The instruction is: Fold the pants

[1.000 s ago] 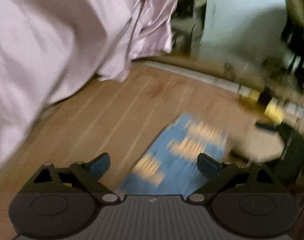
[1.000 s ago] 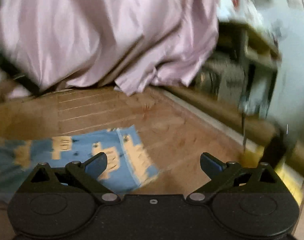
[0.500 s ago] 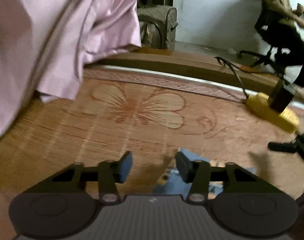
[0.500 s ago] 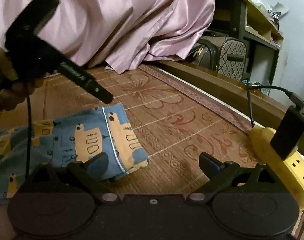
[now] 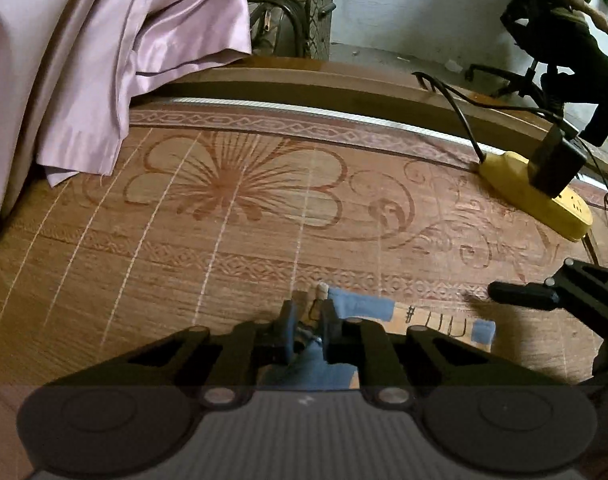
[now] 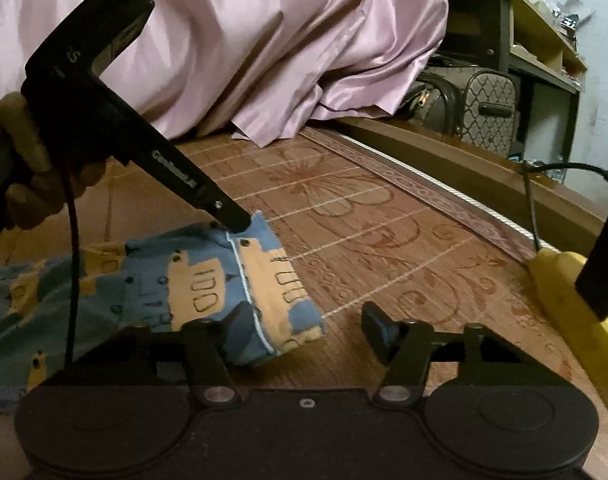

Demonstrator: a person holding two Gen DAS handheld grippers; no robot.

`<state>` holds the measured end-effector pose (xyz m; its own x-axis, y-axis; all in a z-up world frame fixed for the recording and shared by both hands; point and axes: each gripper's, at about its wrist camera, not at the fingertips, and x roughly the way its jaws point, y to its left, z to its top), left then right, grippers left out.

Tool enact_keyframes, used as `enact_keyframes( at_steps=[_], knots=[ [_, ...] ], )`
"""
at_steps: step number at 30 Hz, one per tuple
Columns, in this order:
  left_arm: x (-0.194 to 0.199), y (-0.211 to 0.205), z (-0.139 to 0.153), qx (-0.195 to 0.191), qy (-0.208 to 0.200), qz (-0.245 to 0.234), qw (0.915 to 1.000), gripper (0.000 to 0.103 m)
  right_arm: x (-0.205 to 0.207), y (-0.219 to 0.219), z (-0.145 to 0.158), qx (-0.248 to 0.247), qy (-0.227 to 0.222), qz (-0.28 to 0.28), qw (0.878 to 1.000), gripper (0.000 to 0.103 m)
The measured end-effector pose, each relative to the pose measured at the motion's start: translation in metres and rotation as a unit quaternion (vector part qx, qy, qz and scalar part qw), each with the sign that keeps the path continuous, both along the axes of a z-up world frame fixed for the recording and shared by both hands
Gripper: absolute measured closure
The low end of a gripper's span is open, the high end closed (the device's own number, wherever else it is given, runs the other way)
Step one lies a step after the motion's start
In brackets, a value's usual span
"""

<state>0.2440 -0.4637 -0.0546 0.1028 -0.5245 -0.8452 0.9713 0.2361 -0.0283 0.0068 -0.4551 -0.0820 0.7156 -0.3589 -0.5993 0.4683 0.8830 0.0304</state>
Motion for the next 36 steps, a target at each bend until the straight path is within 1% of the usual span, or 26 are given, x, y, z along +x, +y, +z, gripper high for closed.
enact_keyframes(
  at_steps=[3,4,7,8,12,14,15,16,18,19,21,23,24,25,26,28,29,31,33,34,35,36],
  knots=[
    [-0.006,0.001,-0.003,0.001,-0.017,-0.012,0.9998,0.088,0.001,0.003,-0.006,0.003,0.001,-0.006,1.000,0.048],
    [-0.008,0.001,-0.004,0.003,-0.026,-0.018,0.9995,0.088,0.001,0.006,-0.005,-0.002,0.003,-0.004,1.000,0.055],
    [-0.013,-0.002,-0.004,0.010,-0.042,-0.035,0.9985,0.087,0.002,0.013,-0.005,-0.011,0.003,0.005,1.000,0.066],
    [-0.012,-0.003,-0.004,0.012,-0.038,-0.035,0.9986,0.087,0.002,0.015,-0.004,-0.016,0.004,0.008,1.000,0.070],
    [-0.003,-0.002,-0.005,0.010,-0.012,-0.034,0.9993,0.087,0.004,0.020,-0.004,-0.027,0.003,0.015,1.000,0.078],
    [-0.001,-0.002,-0.005,0.008,-0.007,-0.036,0.9993,0.086,0.005,0.023,-0.004,-0.039,0.004,0.020,0.999,0.084],
    [-0.001,-0.001,-0.006,0.006,-0.011,-0.038,0.9992,0.084,0.006,0.027,-0.004,-0.056,0.007,0.025,0.998,0.085],
    [-0.003,0.000,-0.006,0.003,-0.022,-0.040,0.9990,0.082,0.007,0.034,-0.004,-0.084,0.014,0.037,0.996,0.087],
    [-0.007,0.003,-0.008,-0.006,-0.037,-0.043,0.9984,0.082,0.009,0.049,-0.006,-0.145,0.029,0.072,0.986,0.088],
    [-0.008,0.005,-0.008,-0.009,-0.042,-0.044,0.9981,0.082,0.010,0.053,-0.007,-0.157,0.032,0.083,0.984,0.089],
    [-0.010,0.007,-0.008,-0.014,-0.048,-0.049,0.9976,0.082,0.010,0.057,-0.006,-0.160,0.032,0.094,0.982,0.089],
    [-0.010,0.009,-0.008,-0.017,-0.049,-0.052,0.9973,0.082,0.009,0.054,-0.004,-0.144,0.029,0.090,0.985,0.089],
    [-0.010,0.009,-0.009,-0.018,-0.048,-0.051,0.9974,0.082,0.008,0.049,-0.003,-0.123,0.023,0.082,0.989,0.088],
    [-0.010,0.009,-0.009,-0.018,-0.048,-0.051,0.9974,0.082,0.006,0.042,-0.001,-0.098,0.018,0.073,0.992,0.084],
    [-0.011,0.009,-0.008,-0.017,-0.049,-0.053,0.9973,0.082,0.005,0.035,0.000,-0.068,0.015,0.061,0.996,0.076],
    [-0.011,0.008,-0.009,-0.015,-0.052,-0.059,0.9968,0.082,0.001,0.020,-0.001,-0.008,0.006,0.034,0.999,0.069],
    [-0.011,0.007,-0.009,-0.013,-0.052,-0.063,0.9966,0.082,-0.002,0.012,-0.002,0.022,-0.004,0.023,0.999,0.068],
    [-0.010,0.006,-0.009,-0.012,-0.050,-0.070,0.9962,0.082,-0.005,0.002,-0.002,0.065,-0.023,0.007,0.998,0.068],
    [-0.009,0.005,-0.010,-0.012,-0.045,-0.068,0.9966,0.082,-0.007,-0.003,-0.002,0.095,-0.039,-0.005,0.995,0.070],
    [-0.009,0.005,-0.010,-0.013,-0.045,-0.067,0.9967,0.082,-0.007,-0.005,-0.003,0.104,-0.043,-0.010,0.994,0.077],
    [-0.010,0.005,-0.010,-0.013,-0.047,-0.066,0.9966,0.082,-0.008,-0.006,-0.003,0.116,-0.047,-0.016,0.992,0.082],
    [-0.010,0.005,-0.010,-0.013,-0.047,-0.064,0.9967,0.082,-0.008,-0.009,-0.004,0.132,-0.054,-0.023,0.989,0.083]
  ],
)
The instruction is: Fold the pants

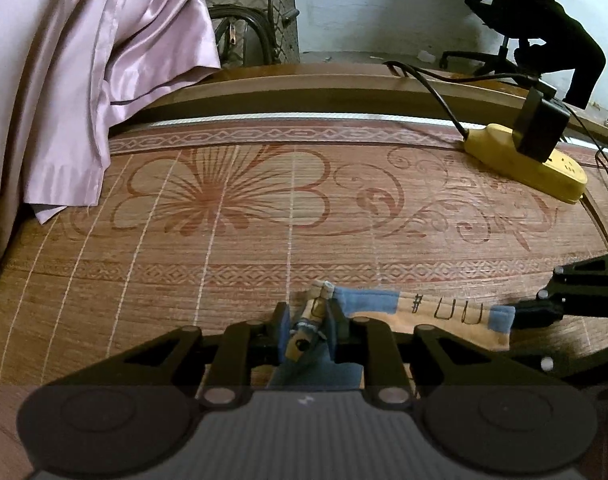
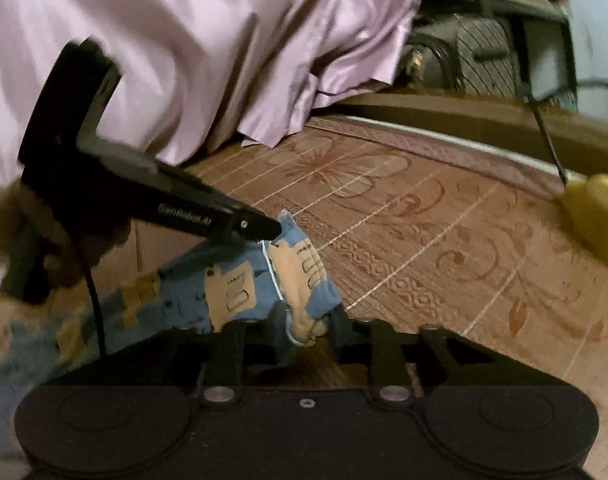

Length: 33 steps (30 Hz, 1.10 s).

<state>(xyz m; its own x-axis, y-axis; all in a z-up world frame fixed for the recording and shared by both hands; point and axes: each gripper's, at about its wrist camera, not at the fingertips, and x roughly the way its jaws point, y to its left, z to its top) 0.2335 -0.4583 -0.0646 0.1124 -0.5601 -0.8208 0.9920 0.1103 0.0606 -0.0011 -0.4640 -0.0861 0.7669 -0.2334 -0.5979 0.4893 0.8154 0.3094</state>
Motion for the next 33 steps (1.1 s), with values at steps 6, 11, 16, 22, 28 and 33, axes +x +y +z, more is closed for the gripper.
enact_keyframes(
  at_steps=[6,11,16,22,28,33],
  knots=[
    [0.016,-0.003,0.011,0.025,0.057,0.047,0.9970,0.082,-0.004,-0.007,0.008,0.045,-0.017,-0.027,0.998,0.090],
    [0.046,0.033,0.024,-0.015,0.186,0.141,0.9721,0.065,0.009,0.010,0.020,-0.036,0.014,-0.005,0.999,0.091],
    [0.065,0.093,0.018,-0.083,0.289,0.209,0.9306,0.059,0.029,0.056,0.041,-0.181,0.052,0.062,0.980,0.091],
    [0.088,0.159,0.014,-0.120,0.359,0.225,0.8976,0.049,0.042,0.129,0.043,-0.282,0.077,0.175,0.940,0.091],
    [0.093,0.184,0.010,-0.129,0.368,0.220,0.8941,0.031,0.049,0.179,0.022,-0.330,0.102,0.262,0.901,0.090],
    [0.094,0.184,-0.009,-0.108,0.377,0.244,0.8871,0.028,0.047,0.183,0.012,-0.341,0.109,0.272,0.893,0.089]
  ],
)
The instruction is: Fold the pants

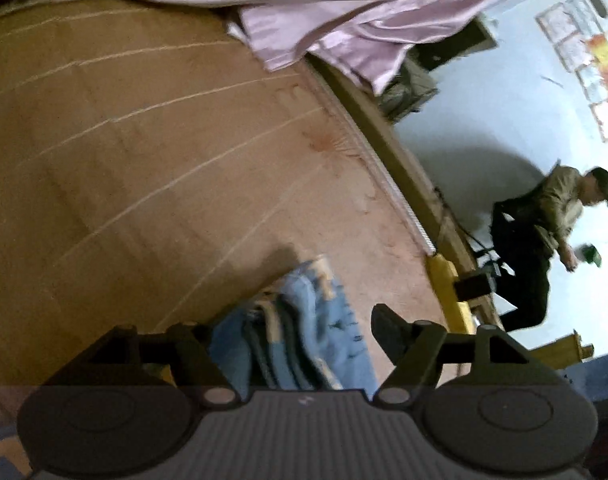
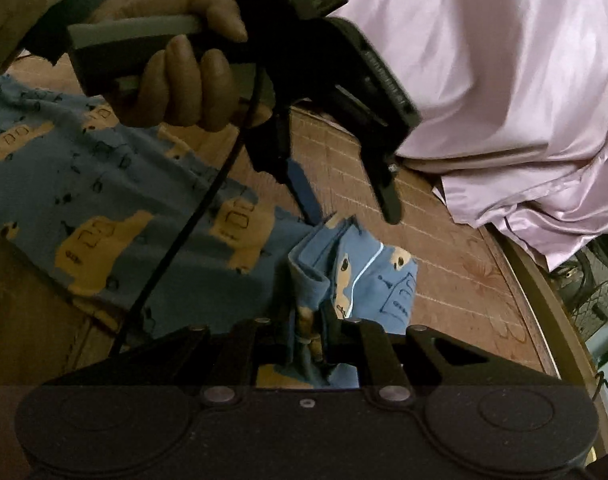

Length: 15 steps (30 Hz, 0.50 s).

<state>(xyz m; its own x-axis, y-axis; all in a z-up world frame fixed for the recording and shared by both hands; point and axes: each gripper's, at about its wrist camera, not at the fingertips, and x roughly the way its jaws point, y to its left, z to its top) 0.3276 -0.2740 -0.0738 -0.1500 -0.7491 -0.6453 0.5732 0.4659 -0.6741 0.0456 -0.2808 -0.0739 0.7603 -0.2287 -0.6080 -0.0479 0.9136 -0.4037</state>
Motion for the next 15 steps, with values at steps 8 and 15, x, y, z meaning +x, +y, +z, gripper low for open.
enact_keyframes(
  at_steps=[8,15],
  knots=[
    [-0.005,-0.005,-0.004,0.034,-0.023,0.020,0.9990,0.043,-0.009,-0.009,-0.001,0.045,-0.010,-0.012,0.999,0.064],
    [-0.011,-0.010,0.002,0.064,-0.052,0.009,0.9966,0.055,-0.007,-0.017,0.003,0.103,-0.025,-0.022,0.994,0.055]
  ],
)
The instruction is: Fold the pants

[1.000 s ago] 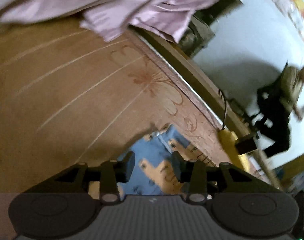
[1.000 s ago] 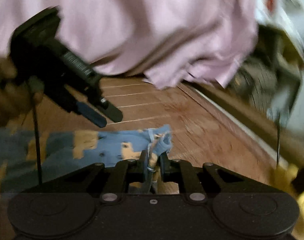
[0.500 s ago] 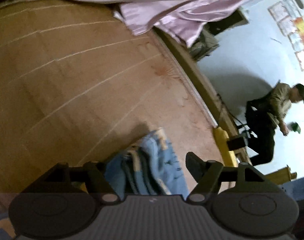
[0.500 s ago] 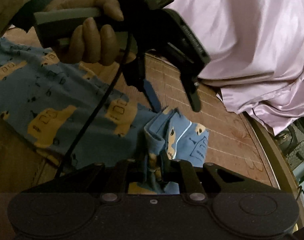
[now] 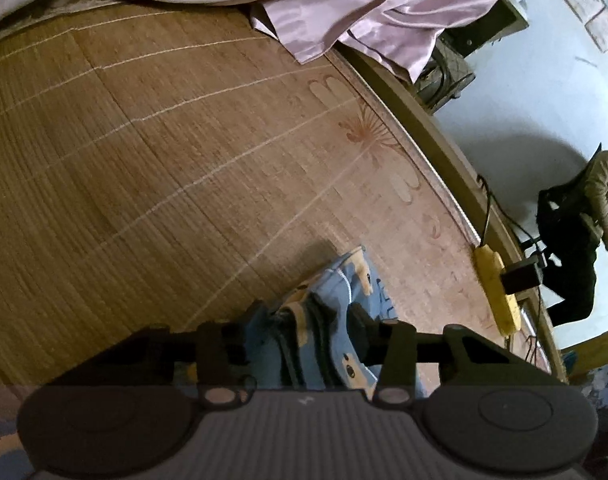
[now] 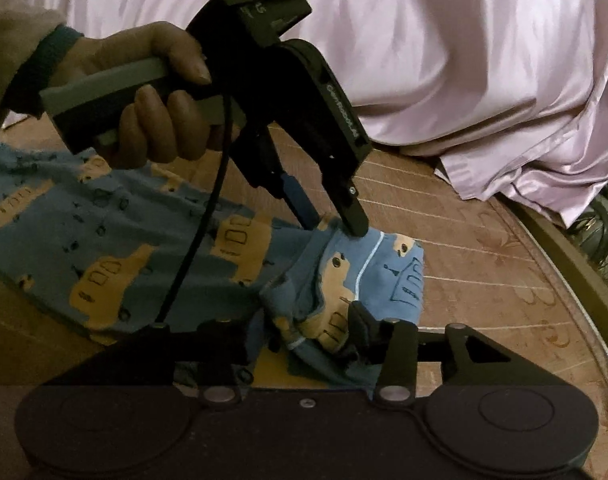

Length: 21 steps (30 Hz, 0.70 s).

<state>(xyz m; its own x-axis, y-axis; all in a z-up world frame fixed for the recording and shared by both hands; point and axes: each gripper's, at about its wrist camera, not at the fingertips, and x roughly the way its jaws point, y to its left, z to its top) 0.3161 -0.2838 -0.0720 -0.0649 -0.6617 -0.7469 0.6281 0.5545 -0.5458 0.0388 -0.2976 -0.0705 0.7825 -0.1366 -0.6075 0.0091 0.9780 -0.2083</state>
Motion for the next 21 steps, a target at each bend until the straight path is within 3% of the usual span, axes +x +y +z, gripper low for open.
enact_keyframes(
  at_steps=[3,5,8,9,12,21],
  knots=[
    [0.000,-0.004,0.001,0.008,-0.003,-0.001,1.0000,0.055,0.002,0.000,-0.002,0.018,0.002,-0.001,1.000,0.061],
    [-0.001,-0.007,0.001,0.012,-0.008,-0.007,0.9999,0.050,0.003,0.000,-0.002,0.030,0.004,-0.006,1.000,0.084],
    [-0.004,-0.015,0.000,0.024,-0.016,-0.011,0.9995,0.053,0.004,0.002,-0.003,0.033,0.004,-0.009,0.999,0.086],
    [-0.005,-0.018,0.001,0.033,-0.025,-0.009,0.9991,0.069,0.004,0.003,-0.003,0.032,0.002,-0.009,0.999,0.087],
    [-0.010,-0.024,0.004,0.055,-0.045,0.000,0.9975,0.078,0.000,0.003,-0.002,0.030,-0.006,-0.016,0.999,0.088],
    [-0.033,-0.018,0.026,0.061,-0.085,0.002,0.9945,0.081,-0.015,0.000,0.009,0.036,-0.030,-0.010,0.999,0.090]
  ],
)
